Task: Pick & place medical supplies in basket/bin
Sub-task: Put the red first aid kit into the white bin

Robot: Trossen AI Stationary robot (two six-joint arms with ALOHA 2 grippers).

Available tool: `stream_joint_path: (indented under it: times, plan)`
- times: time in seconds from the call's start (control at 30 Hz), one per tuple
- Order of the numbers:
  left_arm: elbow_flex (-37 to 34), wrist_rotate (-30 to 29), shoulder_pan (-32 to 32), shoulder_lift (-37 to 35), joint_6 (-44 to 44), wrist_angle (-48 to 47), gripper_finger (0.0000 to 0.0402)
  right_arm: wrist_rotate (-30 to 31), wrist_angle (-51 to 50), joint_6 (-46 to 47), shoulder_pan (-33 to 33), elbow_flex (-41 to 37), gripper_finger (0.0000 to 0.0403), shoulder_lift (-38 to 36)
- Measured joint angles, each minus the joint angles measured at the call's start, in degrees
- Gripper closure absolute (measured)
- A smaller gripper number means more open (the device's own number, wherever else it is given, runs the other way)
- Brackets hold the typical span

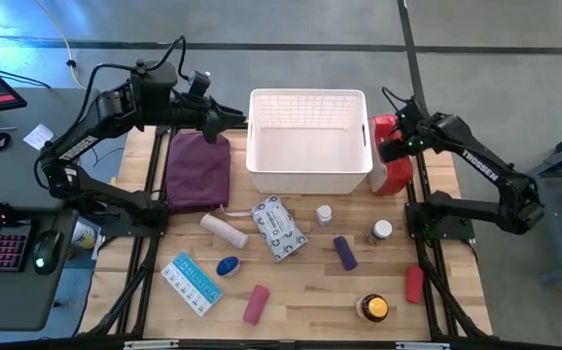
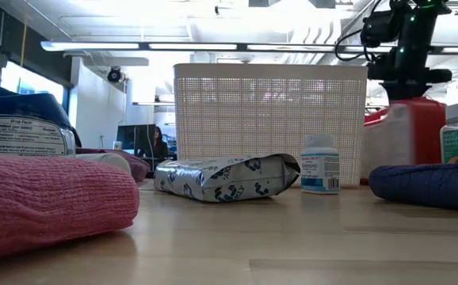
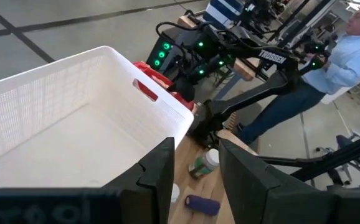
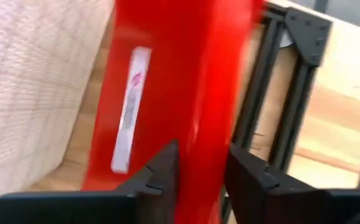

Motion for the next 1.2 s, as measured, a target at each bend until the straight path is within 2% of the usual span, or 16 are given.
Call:
stream_joint_path:
  times: [0.07,0.2,0.37,0.47,0.63,0.77,0.9,1.03,1.2]
  plan:
    - [0.0,-0.1,0.0,0.1,0.0,-0.1,0.0241,2.5,-2.0,-1.3,0.1,1.7,0.0334,0.0]
    - [0.0,-0.2,0.0,0.1,0.2,-0.1,0.0241,8.5,-6.7,-3.6,0.0,7.3,0.0334,-0.1]
    - [0.0,-0.3,0.0,0.1,0.7,-0.3,0.0241,13.8,-7.8,-7.2,0.0,19.9,0.0334,-0.8]
    - [0.0,-0.4,0.0,0.1,0.7,-0.2,0.0241,11.5,-6.6,-10.0,0.3,29.2,0.0334,-0.7]
    - [0.0,-1.2,0.0,0.1,2.3,1.4,0.0241,-1.5,-3.1,-14.2,2.9,38.7,0.0334,0.0]
    - [0.0,-2.1,0.0,0.1,3.5,3.2,0.0241,-7.0,0.6,-19.7,9.2,41.4,0.0334,1.0]
    - [0.0,-2.1,0.0,0.1,4.6,5.0,0.0241,-1.1,9.3,-22.8,18.8,43.2,0.0334,4.1]
    - [0.0,-2.1,0.0,0.1,4.7,5.0,0.0241,3.2,18.7,-27.0,26.6,43.3,0.0334,10.1]
    - [0.0,-1.9,0.0,0.1,4.7,4.7,0.0241,5.8,20.4,-35.3,32.4,43.1,0.0334,20.7]
